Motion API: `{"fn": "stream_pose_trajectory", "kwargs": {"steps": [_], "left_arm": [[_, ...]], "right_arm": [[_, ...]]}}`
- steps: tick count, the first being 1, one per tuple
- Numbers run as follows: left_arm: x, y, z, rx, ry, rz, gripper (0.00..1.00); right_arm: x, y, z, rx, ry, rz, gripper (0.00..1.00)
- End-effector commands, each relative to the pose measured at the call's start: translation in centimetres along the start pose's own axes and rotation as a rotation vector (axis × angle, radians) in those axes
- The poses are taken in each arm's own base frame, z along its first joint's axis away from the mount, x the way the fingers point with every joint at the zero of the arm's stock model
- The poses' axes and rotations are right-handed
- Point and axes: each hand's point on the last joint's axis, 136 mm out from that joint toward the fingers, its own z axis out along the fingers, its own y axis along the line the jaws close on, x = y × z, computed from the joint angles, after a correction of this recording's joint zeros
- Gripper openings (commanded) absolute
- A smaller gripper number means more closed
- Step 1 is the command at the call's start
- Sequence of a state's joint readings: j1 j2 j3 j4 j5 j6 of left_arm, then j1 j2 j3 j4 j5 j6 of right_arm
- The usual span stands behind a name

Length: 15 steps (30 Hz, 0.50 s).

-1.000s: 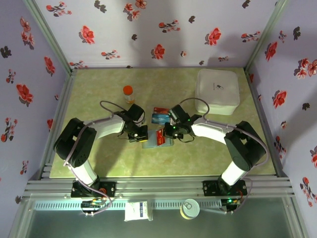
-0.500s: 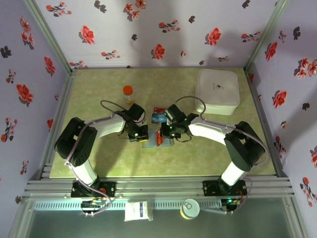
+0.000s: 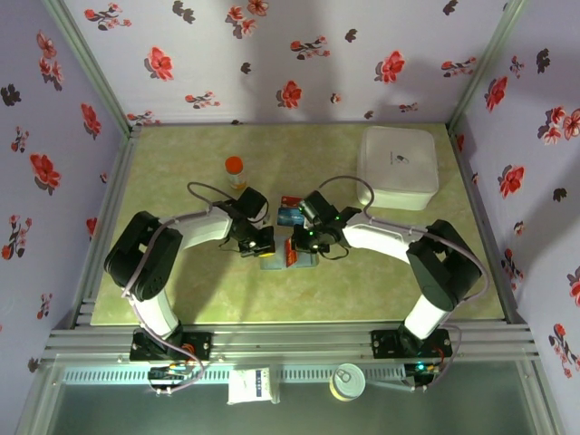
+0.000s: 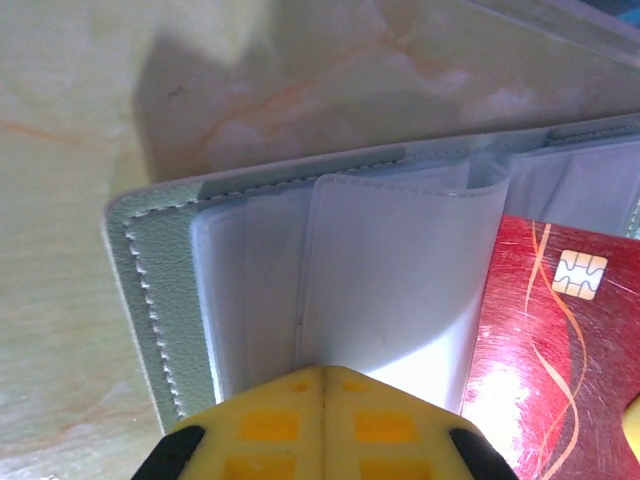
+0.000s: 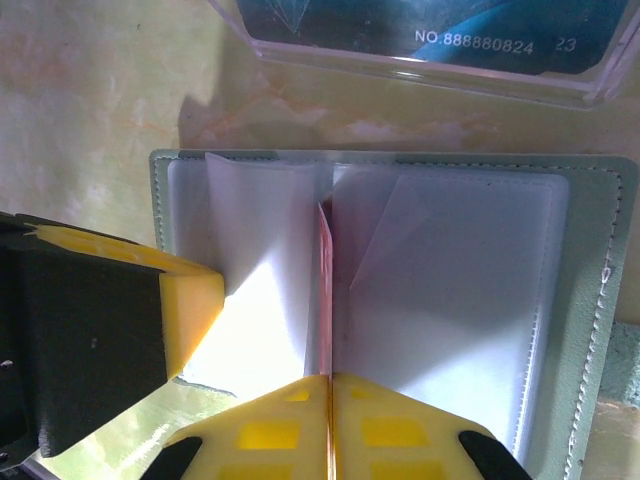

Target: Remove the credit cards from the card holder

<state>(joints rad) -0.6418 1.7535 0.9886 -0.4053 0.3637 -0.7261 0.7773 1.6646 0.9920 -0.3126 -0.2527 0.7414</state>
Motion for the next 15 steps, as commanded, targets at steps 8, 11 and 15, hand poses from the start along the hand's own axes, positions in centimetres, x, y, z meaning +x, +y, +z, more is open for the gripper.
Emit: {"fn": "stream_pose_trajectory", "kwargs": {"steps": [8,11,15], "left_arm": [[0.39,0.16,0.71,-0.009,0.022,-0.002,0.00],[0.39,0.15,0.59,-0.010,0.019,-0.002,0.00],[0.43,0.32,0.22,-0.021,0.013,0.000,0.00]], "right_arm": [[-0.08,0.27,0.45,0.009,0.004,0.002,0.17],[-0.13,0.27,0.42,0.010,0.002,0.004,0.14],[-0.24,0.17,0.06,0.016,-0.008,0.002,0.10]]}}
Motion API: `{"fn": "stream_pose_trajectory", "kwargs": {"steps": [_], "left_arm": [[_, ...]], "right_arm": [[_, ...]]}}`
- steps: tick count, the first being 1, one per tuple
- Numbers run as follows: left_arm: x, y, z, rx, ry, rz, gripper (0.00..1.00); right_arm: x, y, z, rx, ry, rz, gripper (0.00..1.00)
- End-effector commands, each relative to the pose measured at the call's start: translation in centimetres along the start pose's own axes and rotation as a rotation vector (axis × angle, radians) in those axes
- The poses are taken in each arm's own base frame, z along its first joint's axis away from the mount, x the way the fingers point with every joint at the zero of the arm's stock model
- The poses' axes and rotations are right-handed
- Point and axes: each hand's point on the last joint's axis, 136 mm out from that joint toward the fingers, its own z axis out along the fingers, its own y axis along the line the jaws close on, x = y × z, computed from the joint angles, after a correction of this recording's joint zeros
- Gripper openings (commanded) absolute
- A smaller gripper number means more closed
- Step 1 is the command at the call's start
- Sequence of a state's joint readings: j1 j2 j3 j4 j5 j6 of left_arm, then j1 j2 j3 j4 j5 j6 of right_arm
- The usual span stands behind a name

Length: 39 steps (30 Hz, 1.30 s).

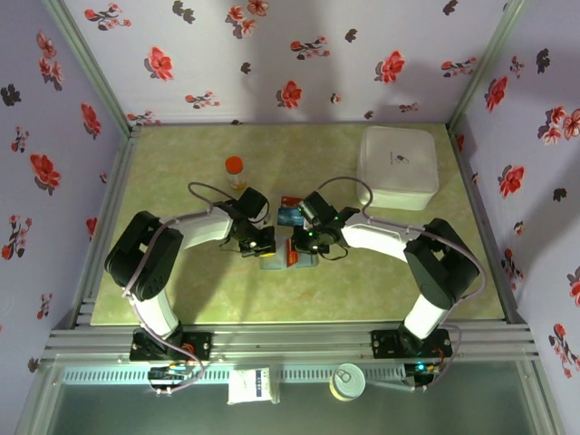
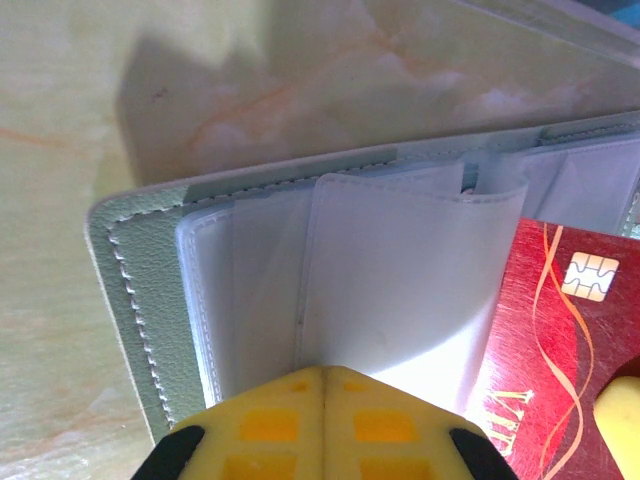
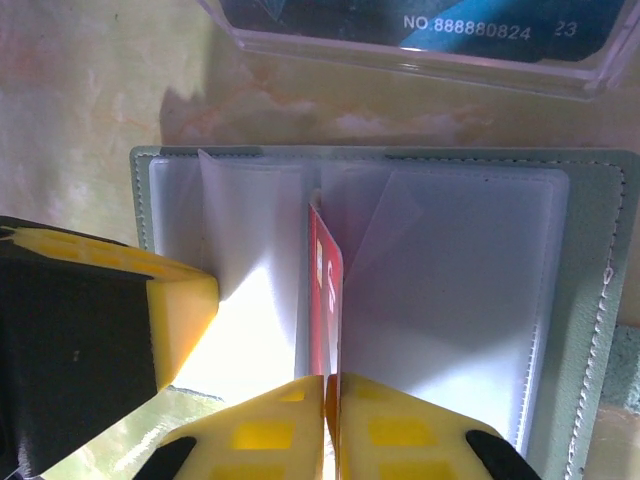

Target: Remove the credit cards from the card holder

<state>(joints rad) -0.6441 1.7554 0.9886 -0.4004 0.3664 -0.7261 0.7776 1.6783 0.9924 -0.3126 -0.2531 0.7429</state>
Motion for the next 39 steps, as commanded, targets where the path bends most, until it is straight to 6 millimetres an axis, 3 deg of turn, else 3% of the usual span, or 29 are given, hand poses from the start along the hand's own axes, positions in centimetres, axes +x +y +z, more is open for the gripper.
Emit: {"fn": "stream_pose_trajectory", "kwargs": {"steps": [1,9,15,20,24,28,32,39], "left_arm": [[0.4,0.6,-0.1,-0.036,0.003,-0.005,0.00],[0.0,0.8,-2.1,-0.060,-0.045,0.000,0.00],[-0.1,0.9,-2.6,-0.059,-0.057,-0.003,0.00],[0.1,1.4,-2.9,-0.065,-0.064,-0.006,0.00],[0.2,1.7,-3.0,-0.067,-0.069,-0.012,0.00],[0.0,1.8,-3.5,-0.061,-0.088,-0.019,0.00],[0.1,2.3,-3.7,-0.064,-0.094,-0.028,0.00],[0.2,3.2,-4.3,-0.066,-0.114,-0.050,0.00]], "right_arm": [[-0.4,0.4,-0.5,0.011,-0.021,-0.005,0.10],[-1.4,1.2,-2.8,0.027,-0.061,-0.045,0.10],[-1.6,0.6,-4.2,0.111,-0.026,-0.152,0.09],[-1.5,1.5,-5.1,0.104,0.050,-0.385,0.10],[-2.4,1.1,-6.0,0.174,0.108,-0.630,0.07],[-2.9,2.1,-7.1,0.136,0.152,-0.907,0.08],[-4.4,2.5,-7.8,0.155,0.175,-1.130,0.08],[-7.5,2.4,-8.7,0.173,0.181,-1.357,0.02]]}}
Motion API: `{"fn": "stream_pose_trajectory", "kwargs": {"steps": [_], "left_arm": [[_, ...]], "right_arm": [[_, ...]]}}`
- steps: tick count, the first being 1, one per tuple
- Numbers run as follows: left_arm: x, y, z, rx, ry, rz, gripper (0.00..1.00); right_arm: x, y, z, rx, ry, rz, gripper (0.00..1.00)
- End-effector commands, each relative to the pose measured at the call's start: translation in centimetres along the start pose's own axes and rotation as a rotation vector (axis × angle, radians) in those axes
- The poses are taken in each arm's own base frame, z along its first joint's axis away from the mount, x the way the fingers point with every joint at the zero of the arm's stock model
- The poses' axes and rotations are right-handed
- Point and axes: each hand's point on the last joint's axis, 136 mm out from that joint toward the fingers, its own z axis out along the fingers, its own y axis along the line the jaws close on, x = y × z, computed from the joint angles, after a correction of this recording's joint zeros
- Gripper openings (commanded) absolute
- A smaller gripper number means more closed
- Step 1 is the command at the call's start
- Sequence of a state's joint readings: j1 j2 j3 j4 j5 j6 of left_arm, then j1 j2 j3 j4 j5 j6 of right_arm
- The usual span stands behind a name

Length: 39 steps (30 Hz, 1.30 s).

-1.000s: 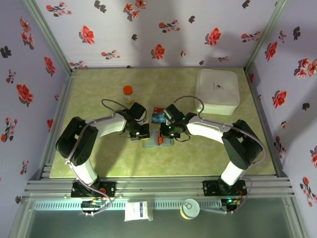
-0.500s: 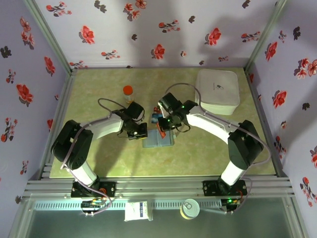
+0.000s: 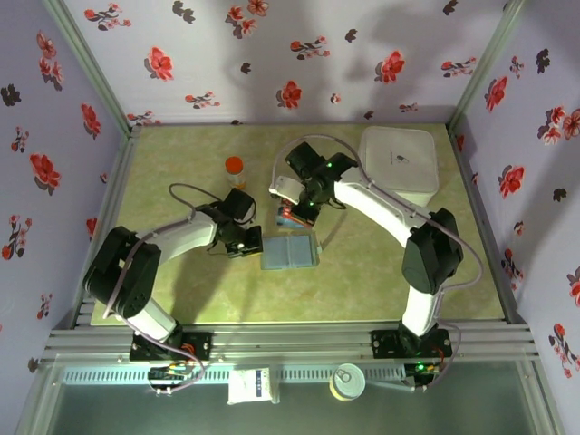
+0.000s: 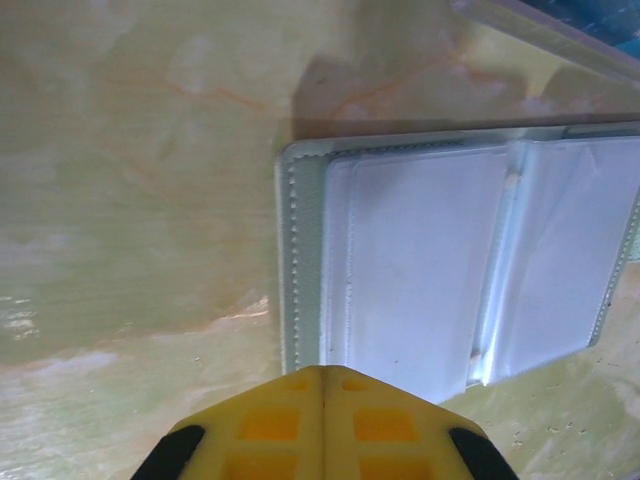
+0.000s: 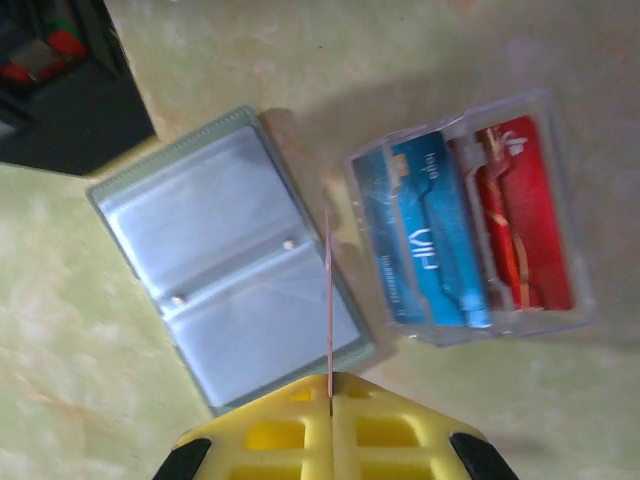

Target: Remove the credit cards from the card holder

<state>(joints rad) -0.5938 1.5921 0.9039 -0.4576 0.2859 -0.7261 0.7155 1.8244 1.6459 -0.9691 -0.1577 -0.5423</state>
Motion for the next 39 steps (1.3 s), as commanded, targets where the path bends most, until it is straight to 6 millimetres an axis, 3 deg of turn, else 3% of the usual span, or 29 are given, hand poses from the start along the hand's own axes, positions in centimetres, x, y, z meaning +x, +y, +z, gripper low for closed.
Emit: {"fn": "stream_pose_trajectory", "kwargs": {"steps": [1,20,33,39], "left_arm": [[-0.2,0.8,-0.9,-0.014,-0.028,-0.015,0.00],[-0.4,2.6,-2.6,-0.025,-0.057,-0.053,0.00],[-0.5,3.7,-2.8,-0.030,-0.064,-0.080,0.00],[-1.0,4.0,-2.9,-0.032,-0.073,-0.080,0.00]], "right_arm": [[0.8,-1.4,-0.3,0.004,0.049,-0.182,0.02],[-0.9,-7.2,2.7,-0.111,0.077,-0.224,0.03],[-1.1,-7.6,5.4,-0.162,0.091,-0.217,0.07],[-1.1,-8.5,4.8,-0.126,0.087,-0.185,0.20]]}}
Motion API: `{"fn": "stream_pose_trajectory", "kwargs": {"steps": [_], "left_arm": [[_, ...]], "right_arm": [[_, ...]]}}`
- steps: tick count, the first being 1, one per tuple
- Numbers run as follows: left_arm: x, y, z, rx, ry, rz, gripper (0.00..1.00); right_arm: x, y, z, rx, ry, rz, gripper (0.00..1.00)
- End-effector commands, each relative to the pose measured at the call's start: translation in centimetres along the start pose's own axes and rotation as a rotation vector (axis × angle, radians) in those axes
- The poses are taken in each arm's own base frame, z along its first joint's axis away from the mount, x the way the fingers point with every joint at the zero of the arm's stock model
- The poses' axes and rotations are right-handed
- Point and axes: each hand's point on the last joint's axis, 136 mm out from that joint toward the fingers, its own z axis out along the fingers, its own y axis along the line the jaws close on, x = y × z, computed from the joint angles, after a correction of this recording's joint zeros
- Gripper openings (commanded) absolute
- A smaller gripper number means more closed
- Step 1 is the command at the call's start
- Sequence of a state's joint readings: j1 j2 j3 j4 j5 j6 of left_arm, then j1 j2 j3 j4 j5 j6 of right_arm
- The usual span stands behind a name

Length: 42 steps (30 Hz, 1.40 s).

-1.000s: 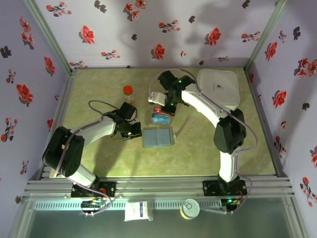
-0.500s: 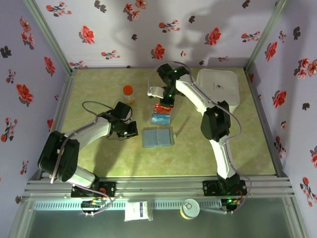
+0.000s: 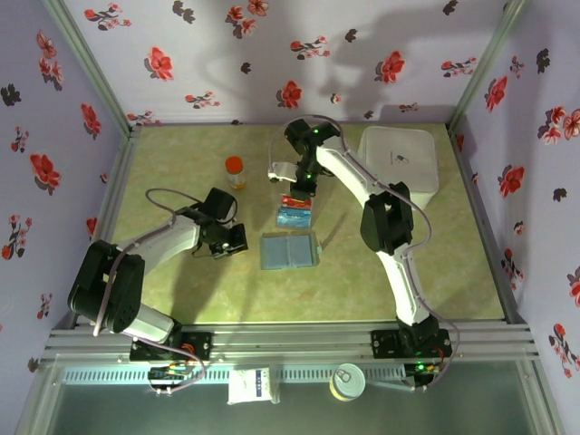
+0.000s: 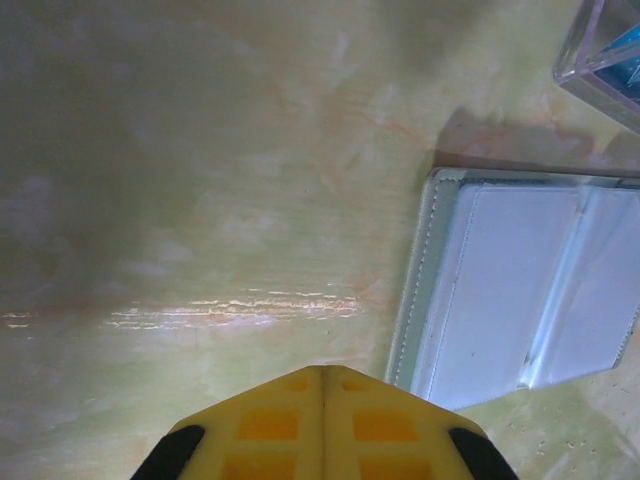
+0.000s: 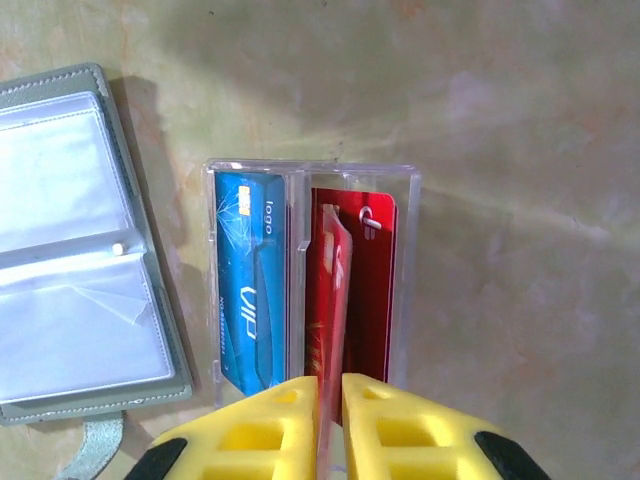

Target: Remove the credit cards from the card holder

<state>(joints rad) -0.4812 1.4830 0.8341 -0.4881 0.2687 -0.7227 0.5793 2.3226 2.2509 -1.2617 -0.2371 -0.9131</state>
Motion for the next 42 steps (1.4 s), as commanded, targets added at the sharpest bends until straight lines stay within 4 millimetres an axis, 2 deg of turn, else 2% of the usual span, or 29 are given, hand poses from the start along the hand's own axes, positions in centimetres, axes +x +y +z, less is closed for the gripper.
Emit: {"fn": "stream_pose_trajectory", "kwargs": {"steps": [1,10,18,21,22,25,30,32,34,37,42], "left_arm": [[-0.3,0.6,-0.5,-0.013,-0.011,0.016,0.00],[-2.4,1.9,-1.9,-0.043,-0.069,0.021,0.00],[-5.7,4.4,-4.1,-0.136,-0.170,0.023,0.14],[-6.9,5.7,-5.1,-0.161,-0.211,0.009,0.26],[-7.3,6.1,-5.4,-0.167,-0.226,0.007,0.34],[-8.3,7.4,-6.3,-0.197,-0.264,0.001,0.51],[-9.6,9.6,-7.7,-0.258,-0.328,-0.009,0.71],[-10.0,10.3,-8.1,-0.277,-0.355,-0.016,0.86],[-10.4,11.2,-8.3,-0.302,-0.374,-0.023,0.94],[-10.9,12.4,-8.6,-0.344,-0.413,-0.039,1.00],[-11.7,14.0,-9.0,-0.418,-0.488,-0.036,1.00]], "right_arm": [[0.3,-0.8,-1.2,0.023,-0.010,0.026,0.21],[1.0,-2.2,-4.7,0.166,-0.064,0.118,0.24],[3.3,-2.3,-7.2,0.318,-0.145,0.276,0.28],[4.6,-2.1,-7.7,0.375,-0.178,0.362,0.31],[5.1,-2.1,-7.9,0.398,-0.190,0.394,0.33],[6.7,-1.9,-8.1,0.461,-0.223,0.500,0.37],[10.1,-1.3,-7.5,0.558,-0.267,0.671,0.43],[11.6,-0.9,-7.2,0.601,-0.288,0.735,0.47],[12.8,-0.4,-6.9,0.629,-0.313,0.782,0.50],[14.7,0.0,-6.6,0.692,-0.350,0.846,0.57],[18.2,0.0,-6.5,0.809,-0.369,0.932,0.66]]}}
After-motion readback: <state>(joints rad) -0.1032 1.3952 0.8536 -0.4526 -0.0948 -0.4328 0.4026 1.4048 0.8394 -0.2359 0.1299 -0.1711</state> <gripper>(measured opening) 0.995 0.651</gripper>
